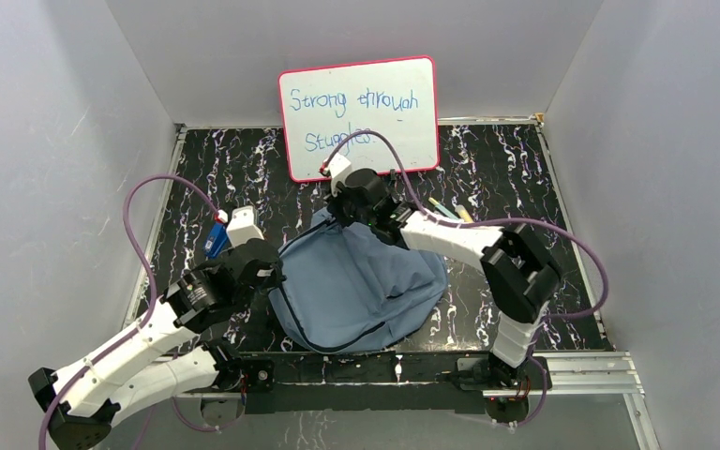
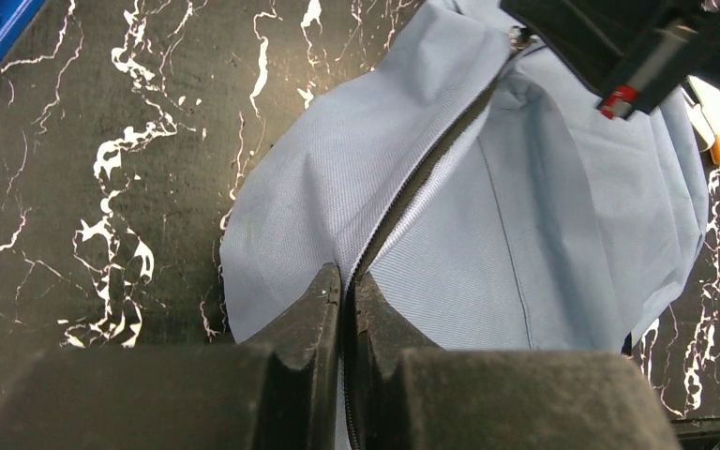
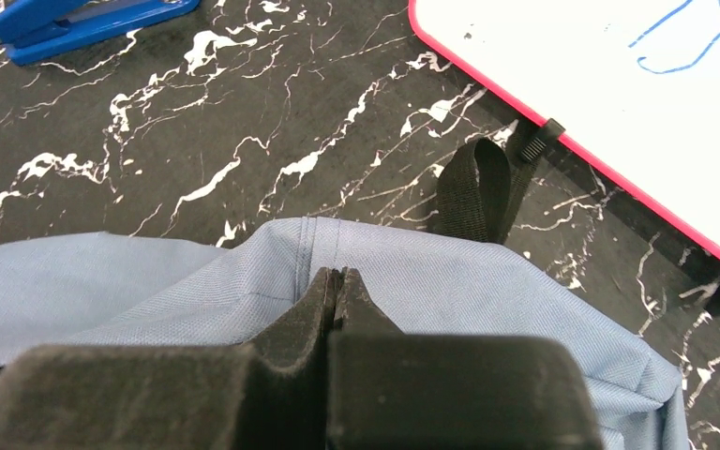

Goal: Pack the student bag
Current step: Zip the student bag at the center of the board, then adjust the student bag at the center of the board.

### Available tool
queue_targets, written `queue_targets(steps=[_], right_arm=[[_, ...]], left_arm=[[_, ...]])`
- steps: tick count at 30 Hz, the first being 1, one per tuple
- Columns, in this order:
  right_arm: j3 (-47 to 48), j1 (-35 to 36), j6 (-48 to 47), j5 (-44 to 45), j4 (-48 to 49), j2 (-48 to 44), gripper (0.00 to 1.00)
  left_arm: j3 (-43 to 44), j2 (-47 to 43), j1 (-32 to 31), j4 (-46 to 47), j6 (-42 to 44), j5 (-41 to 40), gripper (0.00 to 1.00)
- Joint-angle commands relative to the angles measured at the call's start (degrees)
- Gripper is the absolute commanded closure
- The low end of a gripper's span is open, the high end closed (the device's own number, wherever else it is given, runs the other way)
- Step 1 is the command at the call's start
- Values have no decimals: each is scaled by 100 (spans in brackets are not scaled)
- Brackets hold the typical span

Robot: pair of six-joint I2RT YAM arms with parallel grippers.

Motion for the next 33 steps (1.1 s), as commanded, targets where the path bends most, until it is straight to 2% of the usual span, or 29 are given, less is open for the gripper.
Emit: queue_targets(steps=[1,5,11,16,17,20,25,28,33], right_arm=[[-595,-656,-538,812,272,-701,100],[-1062,-668,-490,481,656,-942,100],[-1200,-765,-595,984,523,-741,100],[-1113,-909,-669,1039,338,-741,99],[-1081,-934,-658,917,310,-809,92],[-950,-971,-575,335,254,-1135,62],[-912,-973,-250,-487,-188,-1986,39],[-1205,-970,212,-185,-615,-2589,30],[-1663,-1007,947,442,-1861,-3342,26]], left_arm=[[320,-127,-21,-1203,-320,-612,100],[340,-39,-21,-1478,-624,-700,100],[374,28,-28,-1750,-843,-788,100],[362,84,-24,-1665,-772,-749,100],[348,108,-27,-1556,-694,-709,100],[318,269,-30,-1075,-424,-565,100],[607,1033,19,-533,-63,-518,100],[863,1593,346,-335,304,-363,100],[1040,2084,1455,389,1298,496,100]])
